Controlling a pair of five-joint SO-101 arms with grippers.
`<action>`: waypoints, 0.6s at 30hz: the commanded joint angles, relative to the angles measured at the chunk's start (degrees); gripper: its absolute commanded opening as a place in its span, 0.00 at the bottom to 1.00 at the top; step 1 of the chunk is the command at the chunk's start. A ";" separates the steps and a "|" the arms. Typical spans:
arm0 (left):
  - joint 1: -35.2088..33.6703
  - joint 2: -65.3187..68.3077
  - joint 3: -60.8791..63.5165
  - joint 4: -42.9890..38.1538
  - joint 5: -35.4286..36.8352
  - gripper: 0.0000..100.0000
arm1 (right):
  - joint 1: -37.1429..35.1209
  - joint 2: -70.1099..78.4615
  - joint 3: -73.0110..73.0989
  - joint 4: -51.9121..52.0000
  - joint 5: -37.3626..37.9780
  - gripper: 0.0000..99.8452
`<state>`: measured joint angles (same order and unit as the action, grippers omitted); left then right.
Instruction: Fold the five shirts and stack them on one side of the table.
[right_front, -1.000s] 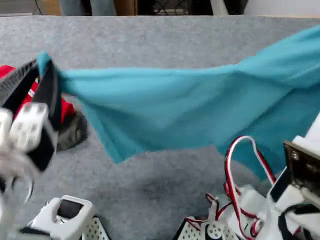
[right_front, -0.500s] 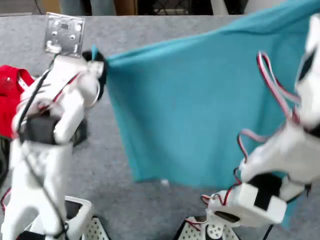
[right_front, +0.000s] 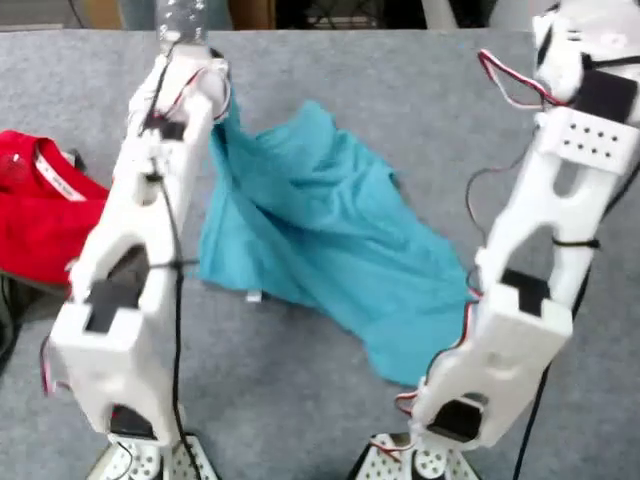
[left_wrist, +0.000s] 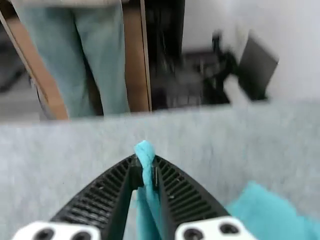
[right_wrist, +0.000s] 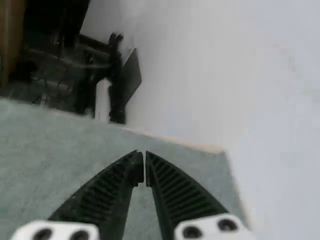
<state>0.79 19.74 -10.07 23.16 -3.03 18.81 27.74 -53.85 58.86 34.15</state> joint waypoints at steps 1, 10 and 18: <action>-0.04 6.24 -14.20 16.00 0.18 0.03 | -3.16 2.77 1.10 8.09 6.42 0.02; -4.97 10.11 -12.18 34.73 0.53 0.03 | -11.78 15.08 2.15 28.92 11.69 0.16; -5.58 9.76 7.43 30.42 0.62 0.03 | -17.85 20.79 2.07 38.07 11.43 0.20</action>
<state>-4.48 30.99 -8.57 56.31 -3.12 2.46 48.48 -51.03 94.90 45.41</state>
